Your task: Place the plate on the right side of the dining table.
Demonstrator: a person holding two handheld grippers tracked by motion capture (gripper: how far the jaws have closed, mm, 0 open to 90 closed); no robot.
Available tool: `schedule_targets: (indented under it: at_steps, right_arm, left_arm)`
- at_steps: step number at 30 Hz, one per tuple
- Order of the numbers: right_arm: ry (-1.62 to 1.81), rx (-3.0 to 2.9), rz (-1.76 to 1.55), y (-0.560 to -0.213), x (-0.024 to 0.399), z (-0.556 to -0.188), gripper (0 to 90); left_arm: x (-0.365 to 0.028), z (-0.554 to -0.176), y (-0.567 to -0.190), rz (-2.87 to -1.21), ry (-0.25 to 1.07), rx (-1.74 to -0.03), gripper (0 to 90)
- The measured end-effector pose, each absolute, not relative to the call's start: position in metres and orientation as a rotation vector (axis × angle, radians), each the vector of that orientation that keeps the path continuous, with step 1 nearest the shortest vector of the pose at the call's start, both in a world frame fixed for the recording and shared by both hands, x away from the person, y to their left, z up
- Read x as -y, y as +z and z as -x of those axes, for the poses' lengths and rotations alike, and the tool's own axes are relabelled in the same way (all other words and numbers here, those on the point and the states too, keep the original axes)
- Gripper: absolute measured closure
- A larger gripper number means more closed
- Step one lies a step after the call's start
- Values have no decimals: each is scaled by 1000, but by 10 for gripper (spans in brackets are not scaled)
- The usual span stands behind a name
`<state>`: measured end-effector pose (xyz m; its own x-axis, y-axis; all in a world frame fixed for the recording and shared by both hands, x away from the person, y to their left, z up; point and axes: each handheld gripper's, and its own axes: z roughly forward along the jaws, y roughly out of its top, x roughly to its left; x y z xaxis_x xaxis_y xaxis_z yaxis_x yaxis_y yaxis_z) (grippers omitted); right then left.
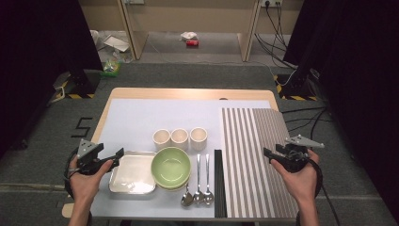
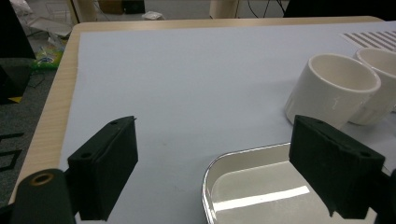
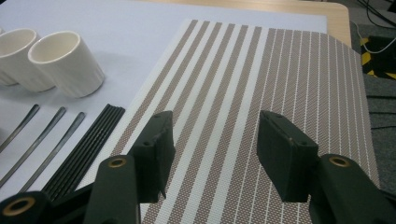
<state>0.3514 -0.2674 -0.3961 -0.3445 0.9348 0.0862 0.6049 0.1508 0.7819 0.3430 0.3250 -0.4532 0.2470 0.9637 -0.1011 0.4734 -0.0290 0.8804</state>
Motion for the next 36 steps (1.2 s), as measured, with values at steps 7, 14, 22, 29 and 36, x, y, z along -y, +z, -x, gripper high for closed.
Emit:
schedule_targets:
  at_steps: [7, 14, 22, 29, 36]
  right_arm:
    - [1051, -2029, -1457, -397, 264, -352, 467]
    - [1043, -2034, -1443, -394, 257, -353, 467]
    - [1046, -2071, -1421, -396, 246, -355, 467]
    - [1032, -2088, -1428, -400, 246, -357, 467]
    - [1031, -2091, -1419, -400, 245, -357, 466]
  left_arm:
    - [-319, -347, -458, -1687, 661, -1356, 197]
    - [-317, -348, -462, -1743, 640, -1372, 295]
    - [-320, -352, -469, -1781, 576, -1459, 445]
    - [-320, -356, -477, -1808, 555, -1507, 563]
    - [-319, -358, -480, -1819, 530, -1540, 675]
